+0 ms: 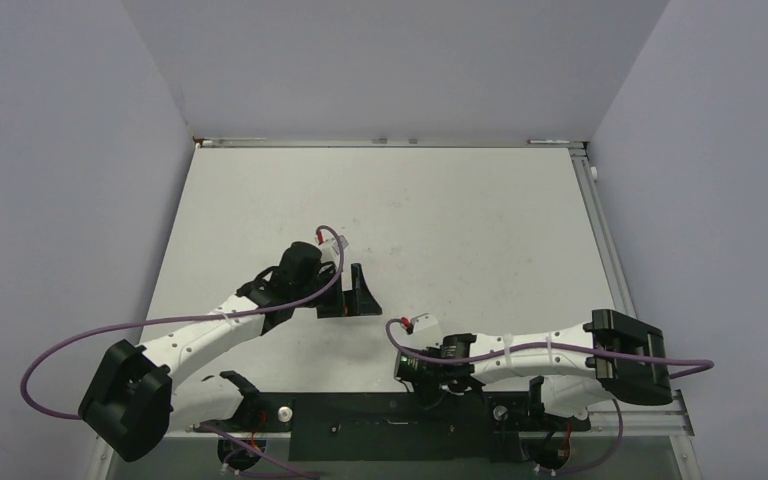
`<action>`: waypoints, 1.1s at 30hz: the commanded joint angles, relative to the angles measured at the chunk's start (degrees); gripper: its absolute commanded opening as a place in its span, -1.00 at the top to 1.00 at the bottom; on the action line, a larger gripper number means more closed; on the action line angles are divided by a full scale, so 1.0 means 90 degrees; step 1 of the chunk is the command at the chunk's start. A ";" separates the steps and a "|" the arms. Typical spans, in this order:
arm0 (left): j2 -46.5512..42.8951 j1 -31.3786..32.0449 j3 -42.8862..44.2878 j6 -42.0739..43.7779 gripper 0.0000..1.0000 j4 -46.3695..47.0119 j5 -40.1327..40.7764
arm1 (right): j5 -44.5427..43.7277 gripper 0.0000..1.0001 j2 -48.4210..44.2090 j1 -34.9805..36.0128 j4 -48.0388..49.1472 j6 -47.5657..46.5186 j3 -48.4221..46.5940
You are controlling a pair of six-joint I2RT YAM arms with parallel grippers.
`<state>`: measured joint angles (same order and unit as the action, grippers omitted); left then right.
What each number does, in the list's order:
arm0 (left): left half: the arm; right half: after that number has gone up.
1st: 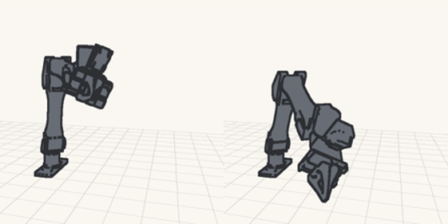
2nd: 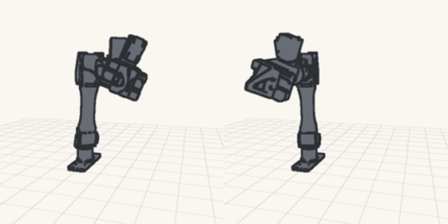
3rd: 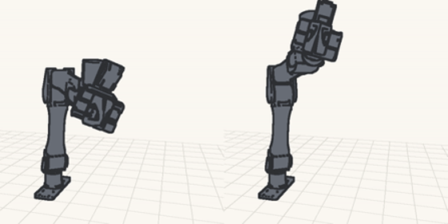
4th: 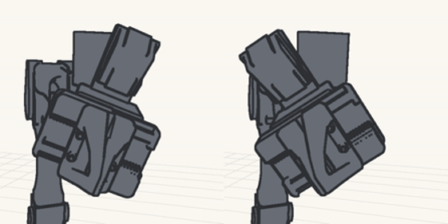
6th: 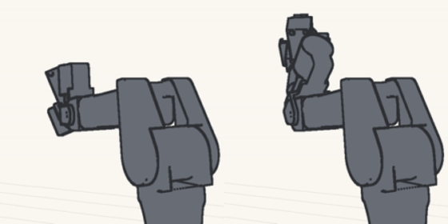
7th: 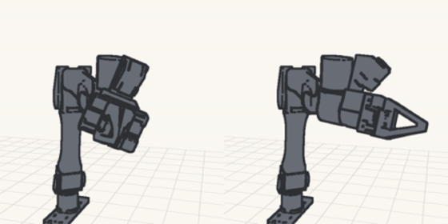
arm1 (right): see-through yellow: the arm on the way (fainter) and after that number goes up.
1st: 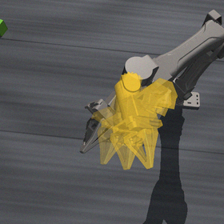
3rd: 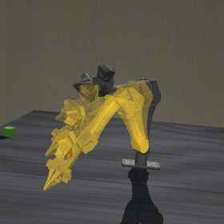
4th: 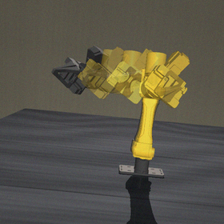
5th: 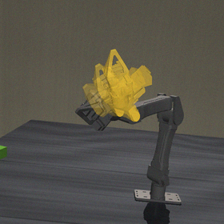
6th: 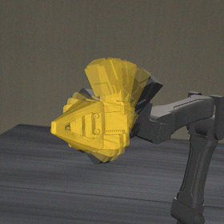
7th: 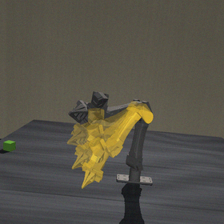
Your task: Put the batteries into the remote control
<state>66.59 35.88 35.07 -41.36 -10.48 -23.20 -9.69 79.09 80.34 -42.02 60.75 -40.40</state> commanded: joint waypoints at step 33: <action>0.2656 0.0497 0.1184 -0.0530 -0.77 0.1943 -0.0386 | -0.0123 0.41 -0.0397 -0.0819 -0.0802 -0.1298 -0.1185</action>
<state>88.05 39.46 42.87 -45.93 2.59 -25.56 -11.60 74.91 74.19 -50.17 51.83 -49.58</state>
